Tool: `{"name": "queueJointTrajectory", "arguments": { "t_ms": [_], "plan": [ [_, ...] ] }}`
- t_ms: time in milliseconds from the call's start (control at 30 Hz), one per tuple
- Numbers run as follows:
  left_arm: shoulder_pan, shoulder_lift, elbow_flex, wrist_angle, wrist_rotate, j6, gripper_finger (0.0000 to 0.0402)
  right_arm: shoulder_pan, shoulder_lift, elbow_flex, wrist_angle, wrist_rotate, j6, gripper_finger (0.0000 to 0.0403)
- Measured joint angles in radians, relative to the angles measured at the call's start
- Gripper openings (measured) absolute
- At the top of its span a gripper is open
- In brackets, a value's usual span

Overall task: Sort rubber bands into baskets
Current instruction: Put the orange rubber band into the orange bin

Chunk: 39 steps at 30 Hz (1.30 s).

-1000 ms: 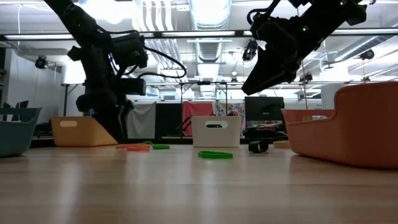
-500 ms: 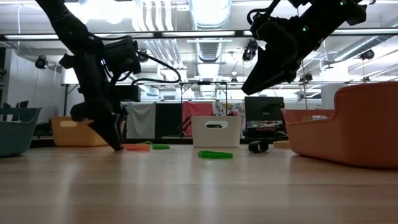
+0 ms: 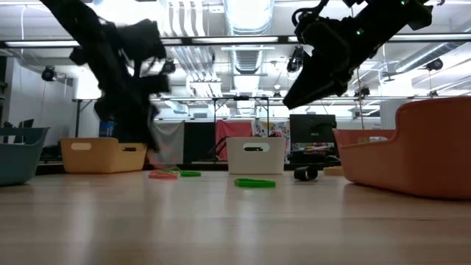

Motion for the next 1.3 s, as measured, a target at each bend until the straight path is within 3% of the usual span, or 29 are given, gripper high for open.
{"name": "queueJointTrajectory", "arguments": {
  "t_ms": [267, 500, 600, 767, 1300],
  "plan": [
    [-0.132, -0.107, 0.029, 0.210, 0.151, -0.013, 0.0000, 0.001, 0.000, 0.000, 0.201, -0.001, -0.227, 0.0141],
    [-0.205, -0.097, 0.017, 0.357, 0.153, -0.108, 0.0000, 0.016, 0.000, 0.000, 0.326, -0.021, -0.386, 0.0145],
    [-0.206, -0.064, 0.017, 0.419, 0.125, -0.155, 0.0000, 0.022, 0.000, 0.000, 0.372, -0.078, -0.410, 0.0160],
    [-0.206, 0.004, 0.028, 0.454, 0.047, -0.219, 0.0000, 0.032, 0.010, 0.000, 0.390, -0.081, -0.419, 0.0196],
    [-0.201, 0.136, 0.113, 0.456, 0.064, -0.254, 0.0000, 0.031, 0.178, 0.024, 0.464, 0.020, -0.553, 0.0233]
  ]
}}
